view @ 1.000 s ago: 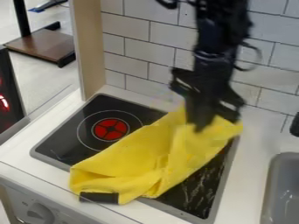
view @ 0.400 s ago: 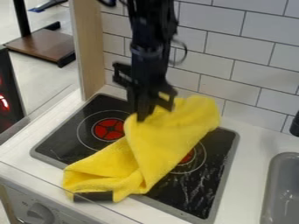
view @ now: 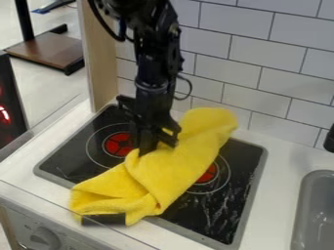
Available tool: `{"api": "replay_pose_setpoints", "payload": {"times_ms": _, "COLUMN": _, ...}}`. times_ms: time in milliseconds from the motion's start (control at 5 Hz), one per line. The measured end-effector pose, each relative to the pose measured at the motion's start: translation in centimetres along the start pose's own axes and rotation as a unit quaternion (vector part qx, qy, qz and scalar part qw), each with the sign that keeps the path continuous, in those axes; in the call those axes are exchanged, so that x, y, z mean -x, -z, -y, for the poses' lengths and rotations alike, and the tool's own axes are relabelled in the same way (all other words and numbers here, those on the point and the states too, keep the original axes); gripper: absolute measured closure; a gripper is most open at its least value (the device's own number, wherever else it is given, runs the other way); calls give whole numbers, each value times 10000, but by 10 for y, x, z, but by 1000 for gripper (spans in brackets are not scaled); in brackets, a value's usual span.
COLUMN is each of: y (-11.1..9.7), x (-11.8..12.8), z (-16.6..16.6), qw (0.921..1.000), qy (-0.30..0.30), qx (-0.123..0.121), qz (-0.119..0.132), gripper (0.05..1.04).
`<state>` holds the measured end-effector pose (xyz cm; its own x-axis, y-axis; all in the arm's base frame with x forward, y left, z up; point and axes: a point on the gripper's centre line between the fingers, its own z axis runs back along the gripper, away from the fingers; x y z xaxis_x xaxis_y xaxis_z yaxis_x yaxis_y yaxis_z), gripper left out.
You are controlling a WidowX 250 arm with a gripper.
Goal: Fold the cloth from bottom right to top left
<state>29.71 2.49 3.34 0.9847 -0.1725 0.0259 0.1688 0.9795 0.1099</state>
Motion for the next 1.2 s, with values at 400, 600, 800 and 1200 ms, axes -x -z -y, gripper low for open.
{"api": "replay_pose_setpoints", "payload": {"times_ms": 400, "y": 0, "x": 5, "z": 1, "qw": 9991, "qy": -353, "qx": 193, "qz": -126, "gripper": 581}}
{"api": "replay_pose_setpoints", "payload": {"times_ms": 600, "y": -1, "x": 9, "z": -1, "qw": 9987, "qy": -414, "qx": 121, "qz": -260, "gripper": 272}}
{"api": "replay_pose_setpoints", "payload": {"times_ms": 800, "y": -21, "x": 9, "z": -8, "qw": 9983, "qy": -564, "qx": 153, "qz": -22, "gripper": 68}}
{"api": "replay_pose_setpoints", "payload": {"times_ms": 1200, "y": -58, "x": 10, "z": -14, "qw": 9968, "qy": -621, "qx": 219, "qz": 460, "gripper": 84}}
